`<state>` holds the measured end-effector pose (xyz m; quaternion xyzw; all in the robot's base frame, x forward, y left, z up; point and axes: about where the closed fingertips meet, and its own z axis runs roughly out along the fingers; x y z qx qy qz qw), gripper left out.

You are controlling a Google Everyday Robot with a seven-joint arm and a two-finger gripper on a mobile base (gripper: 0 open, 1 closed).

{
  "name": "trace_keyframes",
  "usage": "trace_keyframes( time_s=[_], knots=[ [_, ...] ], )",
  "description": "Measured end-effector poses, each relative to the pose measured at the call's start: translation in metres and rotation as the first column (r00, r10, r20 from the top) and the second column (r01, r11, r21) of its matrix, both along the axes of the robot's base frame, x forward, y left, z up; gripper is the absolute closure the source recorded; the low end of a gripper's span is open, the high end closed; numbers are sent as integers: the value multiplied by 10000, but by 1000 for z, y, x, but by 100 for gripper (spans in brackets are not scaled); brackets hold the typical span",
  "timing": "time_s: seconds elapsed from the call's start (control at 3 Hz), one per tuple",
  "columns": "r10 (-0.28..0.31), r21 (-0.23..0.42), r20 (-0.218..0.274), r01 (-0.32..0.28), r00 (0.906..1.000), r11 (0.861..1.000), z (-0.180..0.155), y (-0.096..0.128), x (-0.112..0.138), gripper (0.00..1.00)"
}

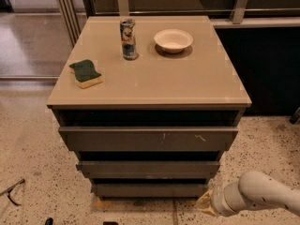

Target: Open bottom drawer

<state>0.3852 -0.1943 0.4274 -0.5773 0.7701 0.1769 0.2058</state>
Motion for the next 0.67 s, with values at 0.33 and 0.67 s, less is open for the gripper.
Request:
trace_keyframes(
  time_s=[0.33,0.67],
  knots=[
    [38,317,-772,-14,9970,9995,-72,7,10,100],
    [45,377,-855,-12,9963,9993,-75,10,7,100]
  ],
)
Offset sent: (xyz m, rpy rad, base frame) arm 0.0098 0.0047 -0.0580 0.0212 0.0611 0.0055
